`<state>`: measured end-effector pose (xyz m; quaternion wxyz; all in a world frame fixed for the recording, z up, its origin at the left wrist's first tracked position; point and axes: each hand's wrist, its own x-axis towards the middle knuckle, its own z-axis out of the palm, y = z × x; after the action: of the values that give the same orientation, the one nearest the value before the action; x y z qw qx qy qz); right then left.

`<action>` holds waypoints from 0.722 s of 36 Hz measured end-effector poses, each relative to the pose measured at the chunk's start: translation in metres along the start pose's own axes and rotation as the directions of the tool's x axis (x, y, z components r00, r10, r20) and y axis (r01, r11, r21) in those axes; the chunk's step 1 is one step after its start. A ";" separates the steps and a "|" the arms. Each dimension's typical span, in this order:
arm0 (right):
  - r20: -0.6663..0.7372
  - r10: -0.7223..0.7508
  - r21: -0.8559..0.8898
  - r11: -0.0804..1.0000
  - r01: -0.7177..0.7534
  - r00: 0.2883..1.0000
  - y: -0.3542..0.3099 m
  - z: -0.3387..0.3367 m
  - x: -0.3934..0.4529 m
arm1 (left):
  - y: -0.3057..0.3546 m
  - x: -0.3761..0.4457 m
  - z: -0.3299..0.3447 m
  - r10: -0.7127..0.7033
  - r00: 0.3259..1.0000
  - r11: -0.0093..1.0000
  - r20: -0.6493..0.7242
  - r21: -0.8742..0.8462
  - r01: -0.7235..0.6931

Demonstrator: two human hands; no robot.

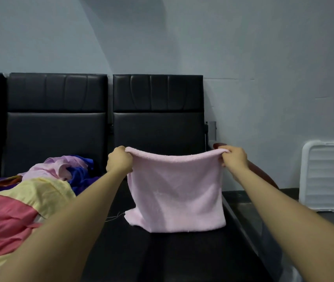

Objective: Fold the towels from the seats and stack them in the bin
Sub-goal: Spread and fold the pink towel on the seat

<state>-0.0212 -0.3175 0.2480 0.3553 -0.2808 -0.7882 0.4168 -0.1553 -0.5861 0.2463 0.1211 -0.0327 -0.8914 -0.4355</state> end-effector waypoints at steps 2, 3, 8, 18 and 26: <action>0.017 0.004 0.056 0.998 -0.005 1.000 0.003 0.007 0.004 | -0.003 0.005 0.006 -0.036 0.999 0.989 -0.010 -0.145 0.035; 0.016 0.008 0.064 0.998 -0.009 1.000 0.004 0.012 0.007 | -0.004 0.008 0.010 -0.052 0.999 0.976 -0.012 -0.211 0.048; -0.047 0.090 0.113 0.990 -0.084 0.995 0.008 0.037 0.024 | -0.002 0.024 0.028 -0.105 0.994 0.900 -0.012 -0.426 0.089; -0.170 0.026 0.480 0.875 0.060 0.985 -0.032 0.062 0.048 | 0.023 0.050 0.024 0.131 0.983 0.766 -0.126 -0.616 -0.181; -0.151 0.072 0.599 0.800 0.033 0.986 -0.035 0.058 0.035 | 0.003 0.034 0.014 0.091 0.974 0.719 -0.206 -0.663 -0.207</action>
<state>-0.0930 -0.3349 0.2660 0.4860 -0.1960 -0.5806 0.6231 -0.1908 -0.5749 0.2483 0.2062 -0.1117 -0.6516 -0.7214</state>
